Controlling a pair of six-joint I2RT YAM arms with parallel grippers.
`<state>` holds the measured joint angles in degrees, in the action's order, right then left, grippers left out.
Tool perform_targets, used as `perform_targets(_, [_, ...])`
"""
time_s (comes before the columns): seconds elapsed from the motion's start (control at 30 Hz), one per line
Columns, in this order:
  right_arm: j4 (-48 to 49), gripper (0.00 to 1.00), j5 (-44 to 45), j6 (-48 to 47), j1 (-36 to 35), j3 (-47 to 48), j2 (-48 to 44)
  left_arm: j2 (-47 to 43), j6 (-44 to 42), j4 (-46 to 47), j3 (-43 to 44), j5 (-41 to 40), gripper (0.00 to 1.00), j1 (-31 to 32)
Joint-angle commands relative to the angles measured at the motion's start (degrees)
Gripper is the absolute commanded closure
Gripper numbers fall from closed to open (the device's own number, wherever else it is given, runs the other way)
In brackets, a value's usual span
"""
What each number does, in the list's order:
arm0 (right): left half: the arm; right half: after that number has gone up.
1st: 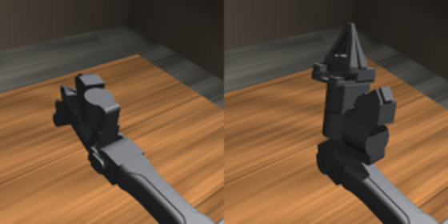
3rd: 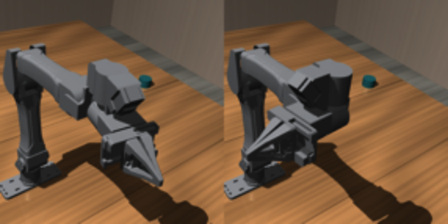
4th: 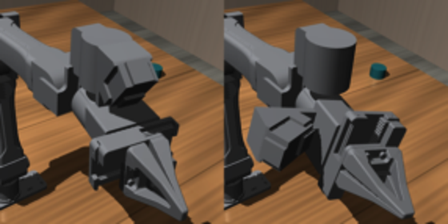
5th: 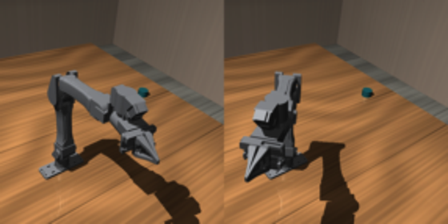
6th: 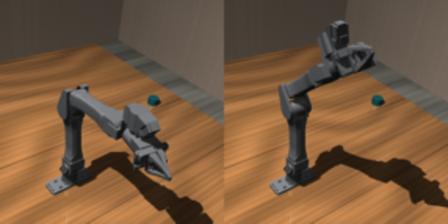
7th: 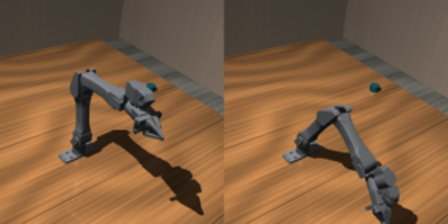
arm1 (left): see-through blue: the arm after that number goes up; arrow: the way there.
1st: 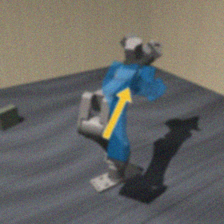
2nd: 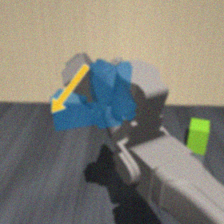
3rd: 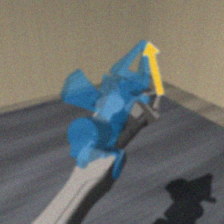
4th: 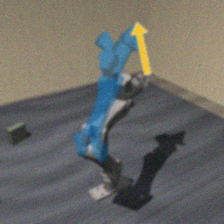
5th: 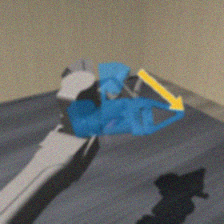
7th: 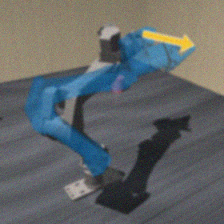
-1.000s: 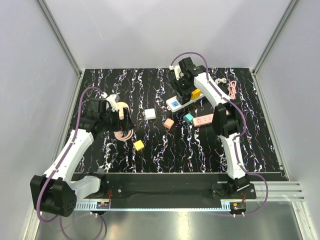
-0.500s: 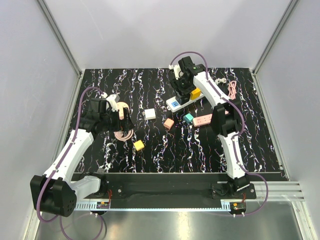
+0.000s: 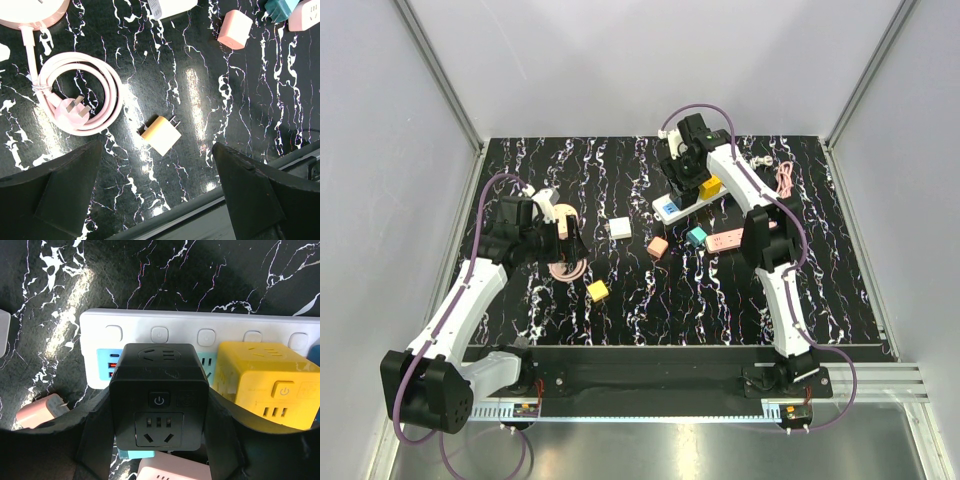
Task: Insert the plug
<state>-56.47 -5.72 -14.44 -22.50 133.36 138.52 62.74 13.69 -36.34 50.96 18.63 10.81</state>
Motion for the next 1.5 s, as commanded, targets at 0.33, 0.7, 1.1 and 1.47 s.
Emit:
perform_targets(0.33, [9.25, 1.00, -0.79, 1.51, 0.27, -18.38, -5.36, 0.10, -0.69, 2.06, 0.54, 1.49, 0.01, 0.18])
perform_targets(0.7, [9.54, 1.00, 1.50, 2.31, 0.09, -22.36, -3.96, 0.10, -0.77, 2.15, 0.37, 1.32, 0.01, 0.18])
perform_targets(1.1, [6.72, 1.00, 1.15, 3.10, -0.79, -22.00, 1.23, 0.45, -0.95, 2.15, 0.63, 1.06, 0.01, 0.18])
perform_targets(1.47, [10.50, 1.00, 1.23, 4.50, -1.40, -27.02, -1.58, 0.45, -0.86, 2.15, 0.81, 0.53, 0.01, 0.18])
